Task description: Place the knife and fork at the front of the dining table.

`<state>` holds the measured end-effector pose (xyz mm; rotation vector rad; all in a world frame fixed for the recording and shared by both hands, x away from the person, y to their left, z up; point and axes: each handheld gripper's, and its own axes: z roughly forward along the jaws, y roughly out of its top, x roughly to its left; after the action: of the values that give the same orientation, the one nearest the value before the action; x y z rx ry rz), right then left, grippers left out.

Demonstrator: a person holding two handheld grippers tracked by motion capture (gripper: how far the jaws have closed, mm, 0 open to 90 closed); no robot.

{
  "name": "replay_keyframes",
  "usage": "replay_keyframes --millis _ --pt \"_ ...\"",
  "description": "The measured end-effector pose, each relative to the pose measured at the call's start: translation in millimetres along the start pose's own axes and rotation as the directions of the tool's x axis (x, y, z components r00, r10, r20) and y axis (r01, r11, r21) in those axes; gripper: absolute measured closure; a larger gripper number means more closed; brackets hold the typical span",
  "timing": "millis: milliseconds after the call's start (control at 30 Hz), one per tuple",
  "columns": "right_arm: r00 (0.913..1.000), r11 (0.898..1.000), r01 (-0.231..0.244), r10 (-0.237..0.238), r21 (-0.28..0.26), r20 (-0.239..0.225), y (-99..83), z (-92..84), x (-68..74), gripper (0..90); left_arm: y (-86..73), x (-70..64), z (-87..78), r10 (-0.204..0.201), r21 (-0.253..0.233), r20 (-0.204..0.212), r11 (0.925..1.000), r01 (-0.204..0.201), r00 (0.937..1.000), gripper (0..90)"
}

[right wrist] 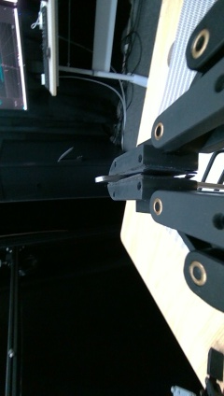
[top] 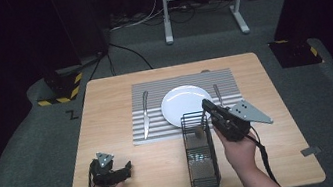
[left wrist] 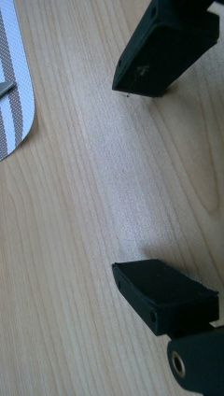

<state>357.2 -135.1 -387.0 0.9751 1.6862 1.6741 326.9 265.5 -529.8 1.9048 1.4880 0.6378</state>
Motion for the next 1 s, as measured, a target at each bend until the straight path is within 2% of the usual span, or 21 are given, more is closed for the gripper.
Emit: replay_keyframes --millis 233,633,1000 --pt "0.9993 0.998 0.004 -0.006 -0.06 -0.038 9.4 -10.2 2.5 88.0 0.0 0.0 0.0 0.0 0.0 0.0 1.0 0.0 1.0 11.3" --pt "0.9992 0.993 0.012 -0.017 -0.116 -0.036 21.3 -25.3 1.5 87.9 0.0 0.0 0.0 0.0 0.0 0.0 1.0 0.0 1.0 11.4" --pt "0.9996 0.98 0.01 -0.015 -0.197 -0.025 44.4 -45.4 0.6 87.8 0.0 -0.2 0.0 0.0 0.0 -0.002 1.0 0.0 1.0 11.4"
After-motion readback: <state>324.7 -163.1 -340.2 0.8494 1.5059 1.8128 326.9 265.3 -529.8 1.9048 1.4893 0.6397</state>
